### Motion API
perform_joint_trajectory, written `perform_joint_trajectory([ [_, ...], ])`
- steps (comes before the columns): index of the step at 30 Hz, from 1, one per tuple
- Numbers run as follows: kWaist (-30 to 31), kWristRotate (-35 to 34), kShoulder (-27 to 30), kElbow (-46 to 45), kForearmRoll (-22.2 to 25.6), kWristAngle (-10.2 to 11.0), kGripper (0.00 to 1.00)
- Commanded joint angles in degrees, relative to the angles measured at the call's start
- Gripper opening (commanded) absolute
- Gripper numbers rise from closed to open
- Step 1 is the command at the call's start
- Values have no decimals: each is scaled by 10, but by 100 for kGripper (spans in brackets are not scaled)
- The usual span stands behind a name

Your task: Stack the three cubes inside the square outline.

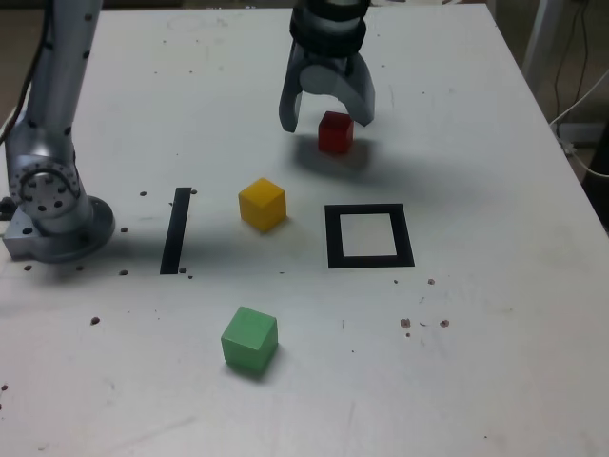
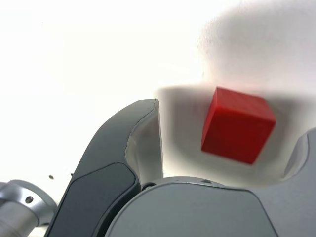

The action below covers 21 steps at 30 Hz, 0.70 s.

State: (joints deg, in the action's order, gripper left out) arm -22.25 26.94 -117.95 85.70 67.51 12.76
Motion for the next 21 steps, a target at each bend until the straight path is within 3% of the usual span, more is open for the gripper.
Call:
perform_joint_trajectory([
  [1,-1,6,-8,-2,-4,5,91],
  [8,0,22,-17,-1,-15,8,80],
  [21,5,31,-13,-6,-42,3,40],
])
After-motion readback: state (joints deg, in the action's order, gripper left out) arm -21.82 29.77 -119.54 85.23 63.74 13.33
